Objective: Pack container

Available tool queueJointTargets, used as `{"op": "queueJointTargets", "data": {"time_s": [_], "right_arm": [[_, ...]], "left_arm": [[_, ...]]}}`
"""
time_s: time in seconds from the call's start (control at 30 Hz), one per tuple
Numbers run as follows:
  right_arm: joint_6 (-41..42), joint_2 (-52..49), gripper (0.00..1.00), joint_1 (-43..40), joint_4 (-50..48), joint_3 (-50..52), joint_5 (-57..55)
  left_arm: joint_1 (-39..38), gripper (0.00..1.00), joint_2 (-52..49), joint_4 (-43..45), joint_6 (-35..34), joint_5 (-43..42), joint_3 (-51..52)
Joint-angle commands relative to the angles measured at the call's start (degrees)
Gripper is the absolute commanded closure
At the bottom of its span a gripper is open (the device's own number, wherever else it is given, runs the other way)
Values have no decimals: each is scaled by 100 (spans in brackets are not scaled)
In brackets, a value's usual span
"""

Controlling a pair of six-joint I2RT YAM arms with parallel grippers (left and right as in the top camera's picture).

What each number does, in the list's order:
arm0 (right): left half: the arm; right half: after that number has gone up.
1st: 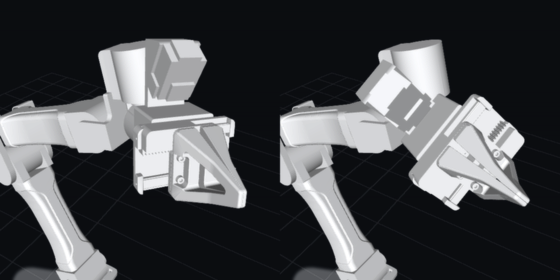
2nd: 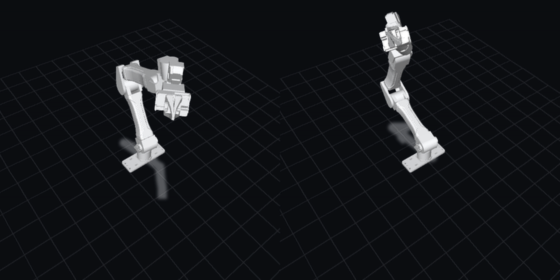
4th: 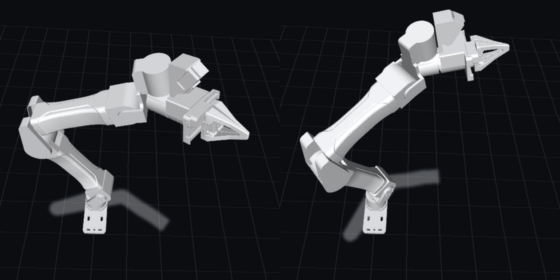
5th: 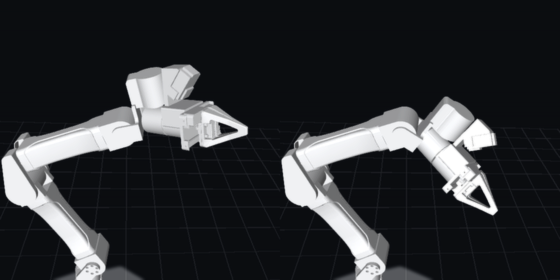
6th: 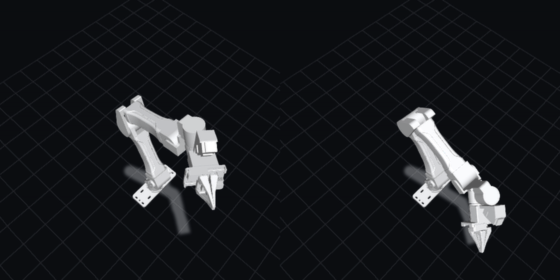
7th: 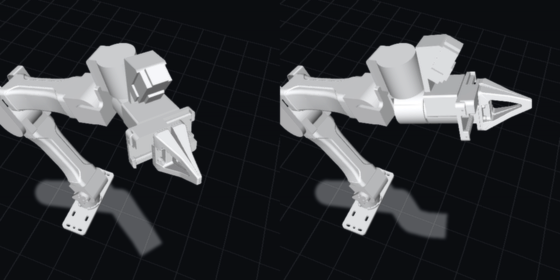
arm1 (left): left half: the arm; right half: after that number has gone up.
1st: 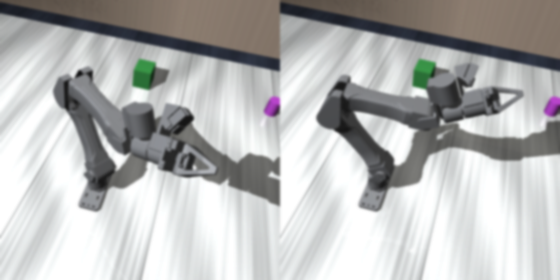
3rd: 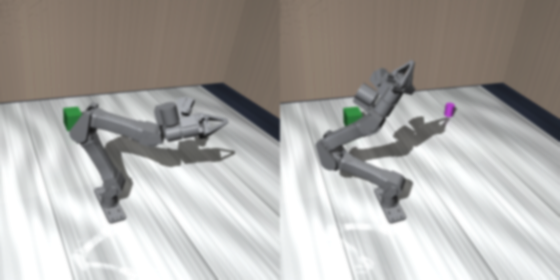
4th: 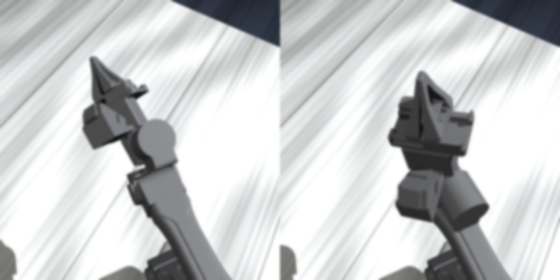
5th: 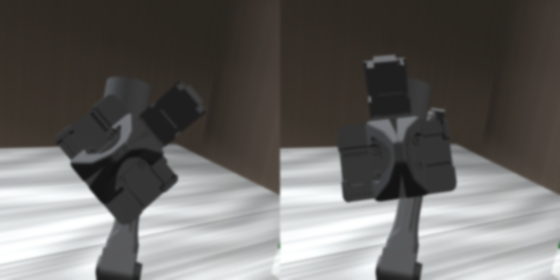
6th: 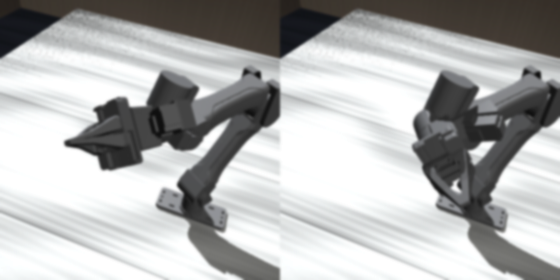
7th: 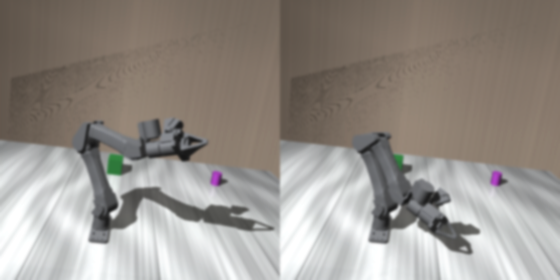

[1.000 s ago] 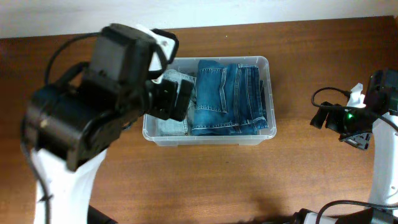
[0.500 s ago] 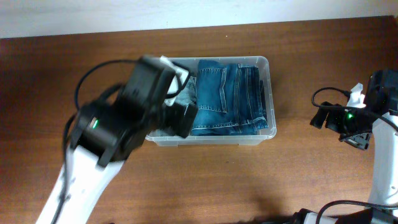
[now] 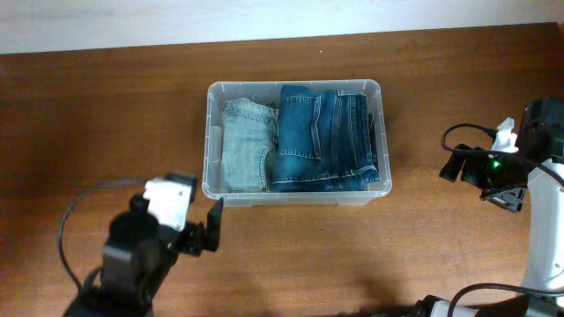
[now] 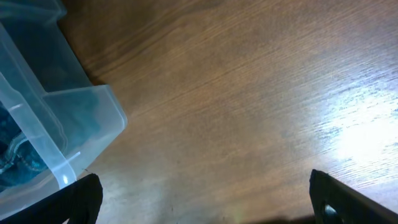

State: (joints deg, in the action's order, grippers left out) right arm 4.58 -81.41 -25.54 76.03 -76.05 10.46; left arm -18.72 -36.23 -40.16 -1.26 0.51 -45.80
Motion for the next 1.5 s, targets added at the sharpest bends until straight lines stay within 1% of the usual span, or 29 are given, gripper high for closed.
{"op": "queueJointTargets", "data": {"time_s": [0.0,0.1,0.27,0.33,0.5,0.9,1.0,1.27,1.47], "right_arm": [[33,-4,2,-35,-4,2,-15],[33,-4,2,-35,-4,2,-15],[33,-4,2,-35,-4,2,-15],[33,-4,2,-35,-4,2,-15],[33,-4,2,-35,-4,2,-15],[33,-4,2,-35,-4,2,-15],[33,-4,1,-35,-4,2,-15],[33,-4,2,-35,-4,2,-15],[33,-4,2,-35,-4,2,-15]], "left_arm": [[304,1,973,503,90,-149,938],[529,1,1606,957,90,-304,1556],[1021,1,2310,1749,90,-914,2356],[1342,1,2614,2378,90,-1176,2841],[1488,1,2911,2918,90,-1169,3279],[1572,1,3604,3775,90,-1104,4015],[1646,1,3593,3936,90,-1106,4140],[1816,1,3595,4253,90,-1106,4535],[1912,1,3595,4072,90,-970,4533]]}}
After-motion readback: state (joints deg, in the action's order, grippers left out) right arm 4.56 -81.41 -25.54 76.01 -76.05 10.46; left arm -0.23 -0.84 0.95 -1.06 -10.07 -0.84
